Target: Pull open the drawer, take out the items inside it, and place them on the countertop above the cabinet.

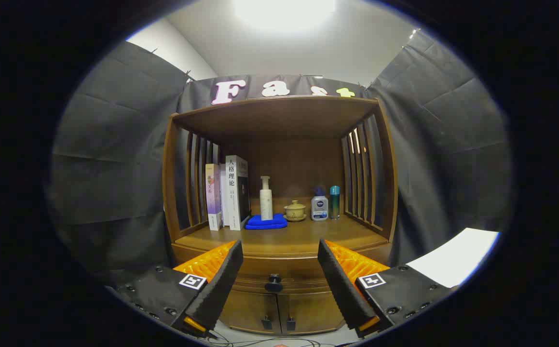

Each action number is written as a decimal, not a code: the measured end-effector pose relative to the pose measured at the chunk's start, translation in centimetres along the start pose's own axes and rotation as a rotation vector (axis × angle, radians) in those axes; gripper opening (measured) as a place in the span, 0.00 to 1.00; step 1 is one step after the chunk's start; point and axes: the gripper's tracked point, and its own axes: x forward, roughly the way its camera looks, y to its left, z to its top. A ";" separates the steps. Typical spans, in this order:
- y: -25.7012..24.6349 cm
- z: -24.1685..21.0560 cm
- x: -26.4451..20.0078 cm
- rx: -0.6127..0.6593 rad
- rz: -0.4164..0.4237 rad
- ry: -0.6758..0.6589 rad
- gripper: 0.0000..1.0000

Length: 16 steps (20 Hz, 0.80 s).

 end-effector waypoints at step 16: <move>1.4 0.5 -0.4 0.011 0.025 -0.022 0.98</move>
